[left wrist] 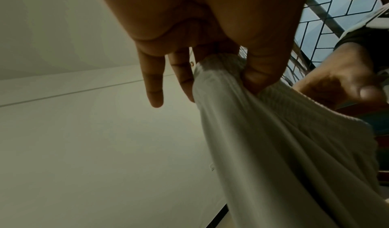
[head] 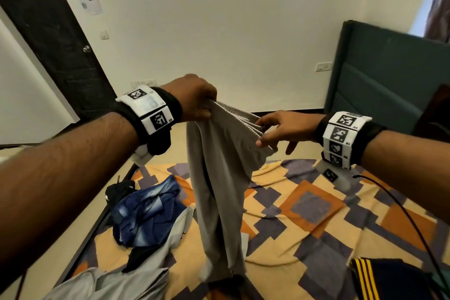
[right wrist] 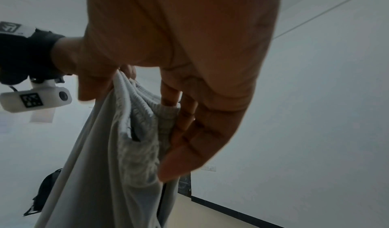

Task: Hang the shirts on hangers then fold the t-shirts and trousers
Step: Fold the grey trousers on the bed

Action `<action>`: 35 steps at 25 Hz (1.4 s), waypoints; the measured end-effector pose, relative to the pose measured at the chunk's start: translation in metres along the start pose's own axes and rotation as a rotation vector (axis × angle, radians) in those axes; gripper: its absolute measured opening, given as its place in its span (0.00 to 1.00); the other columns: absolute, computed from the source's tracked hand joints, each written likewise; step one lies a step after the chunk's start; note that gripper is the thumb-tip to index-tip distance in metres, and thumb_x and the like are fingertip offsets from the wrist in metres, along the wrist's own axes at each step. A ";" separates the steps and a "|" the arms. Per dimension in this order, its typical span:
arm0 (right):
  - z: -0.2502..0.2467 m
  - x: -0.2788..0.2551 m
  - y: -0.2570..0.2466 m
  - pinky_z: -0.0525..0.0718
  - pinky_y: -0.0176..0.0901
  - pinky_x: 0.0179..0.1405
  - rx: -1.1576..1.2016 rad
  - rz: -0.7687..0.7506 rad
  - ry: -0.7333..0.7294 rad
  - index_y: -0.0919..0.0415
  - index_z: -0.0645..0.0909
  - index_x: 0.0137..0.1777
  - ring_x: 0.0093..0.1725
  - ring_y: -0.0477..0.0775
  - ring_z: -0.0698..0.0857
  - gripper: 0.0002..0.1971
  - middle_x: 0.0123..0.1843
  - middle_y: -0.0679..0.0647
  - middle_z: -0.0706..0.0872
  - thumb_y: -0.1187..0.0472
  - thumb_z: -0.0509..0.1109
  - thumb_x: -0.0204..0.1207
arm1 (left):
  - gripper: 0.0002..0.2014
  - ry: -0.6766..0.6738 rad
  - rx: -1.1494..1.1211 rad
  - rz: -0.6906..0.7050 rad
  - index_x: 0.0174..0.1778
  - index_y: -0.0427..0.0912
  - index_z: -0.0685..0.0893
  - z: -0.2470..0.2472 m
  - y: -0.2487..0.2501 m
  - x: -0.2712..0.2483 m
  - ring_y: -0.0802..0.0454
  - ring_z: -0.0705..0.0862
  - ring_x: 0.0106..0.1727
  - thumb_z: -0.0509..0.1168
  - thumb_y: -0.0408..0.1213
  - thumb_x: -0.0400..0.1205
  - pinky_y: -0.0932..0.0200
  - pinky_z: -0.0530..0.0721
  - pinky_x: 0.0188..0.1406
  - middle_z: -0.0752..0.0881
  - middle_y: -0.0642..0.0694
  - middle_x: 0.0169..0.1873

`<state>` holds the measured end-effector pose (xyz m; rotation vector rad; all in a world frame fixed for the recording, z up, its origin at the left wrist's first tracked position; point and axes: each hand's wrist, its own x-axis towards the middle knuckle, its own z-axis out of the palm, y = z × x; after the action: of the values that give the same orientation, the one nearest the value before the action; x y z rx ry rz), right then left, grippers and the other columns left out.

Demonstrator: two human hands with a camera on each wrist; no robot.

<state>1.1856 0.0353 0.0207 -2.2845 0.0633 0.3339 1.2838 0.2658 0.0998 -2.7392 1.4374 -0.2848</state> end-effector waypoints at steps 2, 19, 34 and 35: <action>0.005 -0.007 0.000 0.90 0.54 0.46 0.021 0.005 0.002 0.46 0.78 0.64 0.53 0.55 0.87 0.19 0.60 0.50 0.85 0.55 0.76 0.74 | 0.16 0.015 -0.038 0.014 0.55 0.39 0.86 0.001 -0.002 -0.007 0.39 0.78 0.56 0.71 0.34 0.71 0.48 0.78 0.55 0.86 0.39 0.49; 0.091 -0.055 -0.039 0.91 0.52 0.37 -0.138 0.069 0.209 0.55 0.78 0.67 0.46 0.56 0.89 0.19 0.61 0.47 0.83 0.62 0.73 0.76 | 0.12 0.203 -0.192 0.081 0.52 0.38 0.87 0.015 -0.007 -0.088 0.37 0.79 0.54 0.67 0.35 0.74 0.51 0.76 0.48 0.87 0.39 0.45; -0.016 -0.118 -0.182 0.87 0.46 0.41 -0.821 0.012 0.536 0.56 0.85 0.52 0.35 0.54 0.90 0.09 0.34 0.42 0.88 0.61 0.63 0.79 | 0.18 0.397 -0.220 -0.032 0.55 0.42 0.84 -0.044 -0.060 -0.102 0.37 0.81 0.55 0.73 0.46 0.72 0.43 0.79 0.57 0.81 0.40 0.54; -0.025 -0.119 -0.194 0.86 0.45 0.45 -0.876 -0.032 0.649 0.53 0.85 0.51 0.37 0.56 0.89 0.09 0.35 0.42 0.88 0.60 0.63 0.79 | 0.16 0.528 -0.255 -0.044 0.52 0.44 0.84 -0.065 -0.066 -0.102 0.39 0.83 0.51 0.74 0.46 0.71 0.44 0.81 0.53 0.83 0.41 0.50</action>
<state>1.1057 0.1397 0.2082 -3.1638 0.2495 -0.5215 1.2688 0.3905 0.1567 -3.0499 1.6108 -0.9500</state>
